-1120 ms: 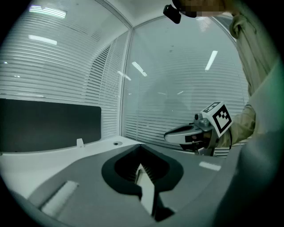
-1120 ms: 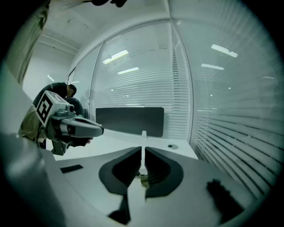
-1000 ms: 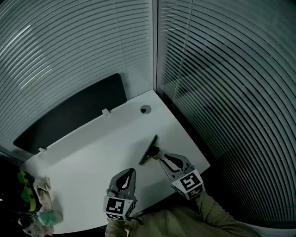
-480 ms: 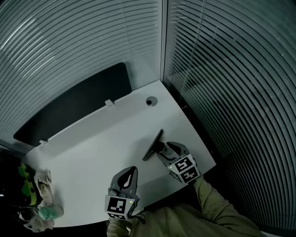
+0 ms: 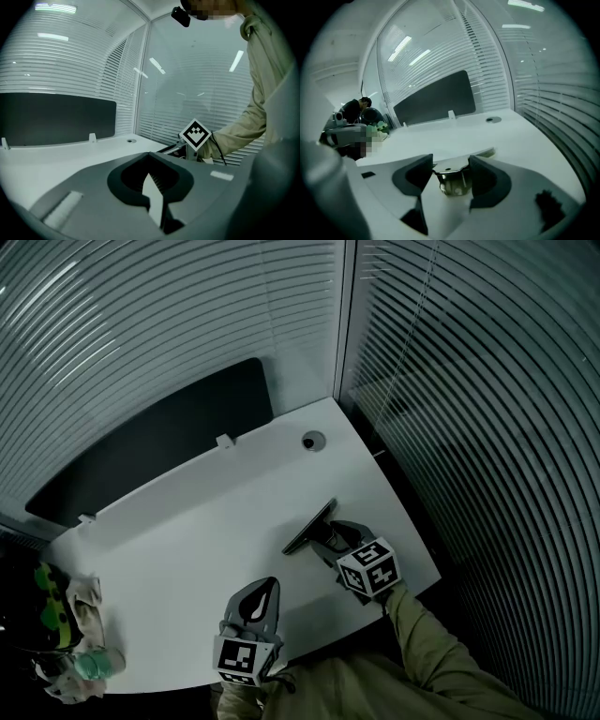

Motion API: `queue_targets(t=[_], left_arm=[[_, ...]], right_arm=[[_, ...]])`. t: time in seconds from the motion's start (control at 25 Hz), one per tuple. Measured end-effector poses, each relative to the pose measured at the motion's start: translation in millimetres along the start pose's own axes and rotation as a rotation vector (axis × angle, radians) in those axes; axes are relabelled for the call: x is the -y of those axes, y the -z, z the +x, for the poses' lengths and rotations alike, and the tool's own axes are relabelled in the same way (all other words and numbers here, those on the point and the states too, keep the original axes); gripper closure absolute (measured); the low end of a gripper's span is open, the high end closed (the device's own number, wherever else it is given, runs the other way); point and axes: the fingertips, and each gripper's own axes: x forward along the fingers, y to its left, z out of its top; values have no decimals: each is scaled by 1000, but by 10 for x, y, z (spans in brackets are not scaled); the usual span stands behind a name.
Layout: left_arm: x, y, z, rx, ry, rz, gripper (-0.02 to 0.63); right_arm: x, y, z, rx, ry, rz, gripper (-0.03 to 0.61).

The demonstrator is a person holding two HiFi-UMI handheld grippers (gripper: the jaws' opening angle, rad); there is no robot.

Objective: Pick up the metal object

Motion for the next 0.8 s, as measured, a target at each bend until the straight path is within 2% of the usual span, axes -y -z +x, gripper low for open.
queue_targets(t=[0.16, 0.36, 0.6, 0.64, 0.68, 0.8], left_arm=[[-7, -13, 18, 0, -1, -5, 607], [9, -31, 46, 4, 2, 0, 607], [-11, -53, 42, 6, -1, 9, 607], [-17, -51, 42, 5, -3, 11, 606], [-21, -49, 41, 5, -4, 12, 607], [-31, -49, 26, 7, -5, 13, 607]], right_arm=[[6, -8, -1, 4, -14, 24, 342], [-10, -3, -11, -14, 3, -1, 342], [-73, -28, -91, -27, 58, -105, 361], [-72, -64, -122, -11, 72, -118, 408], [-78, -108, -154, 9, 81, -123, 481], [-134, -187, -193, 30, 80, -147, 505]])
